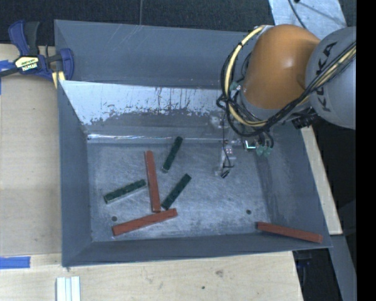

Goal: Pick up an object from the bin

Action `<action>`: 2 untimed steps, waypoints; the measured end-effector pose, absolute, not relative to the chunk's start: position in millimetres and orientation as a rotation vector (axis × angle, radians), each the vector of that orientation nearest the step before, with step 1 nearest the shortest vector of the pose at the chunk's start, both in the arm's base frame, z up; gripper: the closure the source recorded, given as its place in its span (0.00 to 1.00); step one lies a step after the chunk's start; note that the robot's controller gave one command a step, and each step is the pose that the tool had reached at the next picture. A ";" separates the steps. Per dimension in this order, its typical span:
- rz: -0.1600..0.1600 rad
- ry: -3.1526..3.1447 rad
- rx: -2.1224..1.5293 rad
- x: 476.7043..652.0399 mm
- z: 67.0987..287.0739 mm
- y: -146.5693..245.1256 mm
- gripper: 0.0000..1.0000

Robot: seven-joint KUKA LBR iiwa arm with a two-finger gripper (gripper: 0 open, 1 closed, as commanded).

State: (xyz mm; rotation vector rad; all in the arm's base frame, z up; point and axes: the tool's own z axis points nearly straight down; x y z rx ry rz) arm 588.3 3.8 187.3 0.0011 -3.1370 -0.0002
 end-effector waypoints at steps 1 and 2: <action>-0.002 -3.143 0.133 566.8 67.6 59.5 0.00; -0.001 -3.149 0.128 569.5 72.5 57.9 1.00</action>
Offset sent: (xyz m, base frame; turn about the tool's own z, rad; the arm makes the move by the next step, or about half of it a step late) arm -0.0218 0.0544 -0.1173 -0.0814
